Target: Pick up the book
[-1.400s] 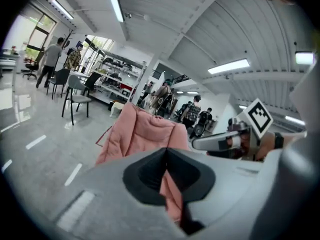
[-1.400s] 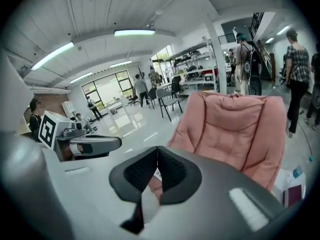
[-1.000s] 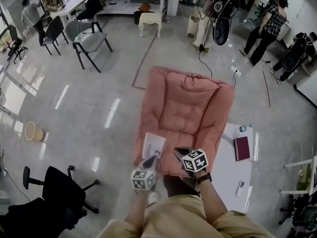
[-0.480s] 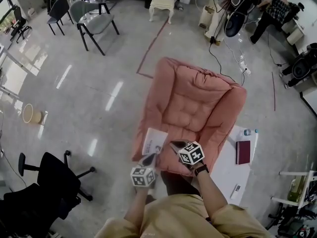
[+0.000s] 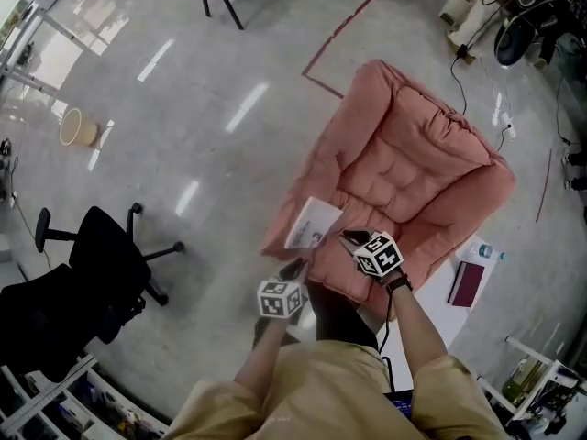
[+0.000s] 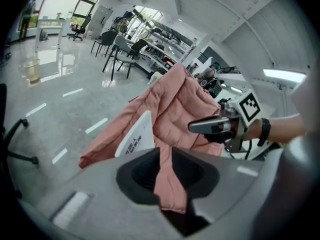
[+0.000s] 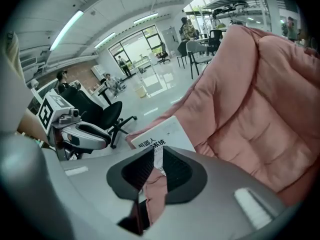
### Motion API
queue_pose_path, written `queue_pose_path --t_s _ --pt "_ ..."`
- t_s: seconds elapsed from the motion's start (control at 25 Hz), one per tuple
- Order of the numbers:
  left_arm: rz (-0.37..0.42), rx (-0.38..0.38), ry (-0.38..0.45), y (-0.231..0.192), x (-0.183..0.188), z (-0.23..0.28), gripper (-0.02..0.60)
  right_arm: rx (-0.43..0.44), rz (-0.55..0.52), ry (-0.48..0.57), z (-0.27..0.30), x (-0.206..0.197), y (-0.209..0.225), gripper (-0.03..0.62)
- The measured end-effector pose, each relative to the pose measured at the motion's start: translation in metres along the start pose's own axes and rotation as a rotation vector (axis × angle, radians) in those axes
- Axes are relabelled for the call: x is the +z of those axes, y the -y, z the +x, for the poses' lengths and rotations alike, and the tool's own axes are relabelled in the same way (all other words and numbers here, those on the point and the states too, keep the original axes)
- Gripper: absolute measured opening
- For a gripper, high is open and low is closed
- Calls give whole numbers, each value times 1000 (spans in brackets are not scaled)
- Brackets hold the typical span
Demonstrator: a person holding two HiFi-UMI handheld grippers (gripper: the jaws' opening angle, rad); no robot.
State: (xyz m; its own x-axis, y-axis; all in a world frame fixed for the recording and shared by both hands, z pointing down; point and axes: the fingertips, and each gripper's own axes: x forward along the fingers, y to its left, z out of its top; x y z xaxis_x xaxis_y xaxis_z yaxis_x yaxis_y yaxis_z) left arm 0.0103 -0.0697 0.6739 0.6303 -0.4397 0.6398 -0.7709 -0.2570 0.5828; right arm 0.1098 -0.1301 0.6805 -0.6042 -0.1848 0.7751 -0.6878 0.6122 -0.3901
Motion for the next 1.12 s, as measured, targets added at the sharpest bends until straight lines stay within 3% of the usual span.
queue_pose_path --t_s 0.2,0.36,0.64,0.8,0.96,1.12 --pt "-67 32 -25 -25 -17 21 143 59 -94 -95 35 -6 18 81" --pt "-148 52 -27 -37 -36 37 156 86 -173 -192 57 -23 34 112" --pt "-268 133 -34 -72 -80 75 213 95 -292 -330 104 -54 83 229" --pt "-285 168 -44 -94 -103 96 235 88 -416 -403 136 -63 107 344" --pt "-288 200 -6 -110 -110 117 247 147 -449 -380 159 -54 113 341" --pt "-314 219 33 -130 -114 136 272 153 -519 -406 189 -59 119 338"
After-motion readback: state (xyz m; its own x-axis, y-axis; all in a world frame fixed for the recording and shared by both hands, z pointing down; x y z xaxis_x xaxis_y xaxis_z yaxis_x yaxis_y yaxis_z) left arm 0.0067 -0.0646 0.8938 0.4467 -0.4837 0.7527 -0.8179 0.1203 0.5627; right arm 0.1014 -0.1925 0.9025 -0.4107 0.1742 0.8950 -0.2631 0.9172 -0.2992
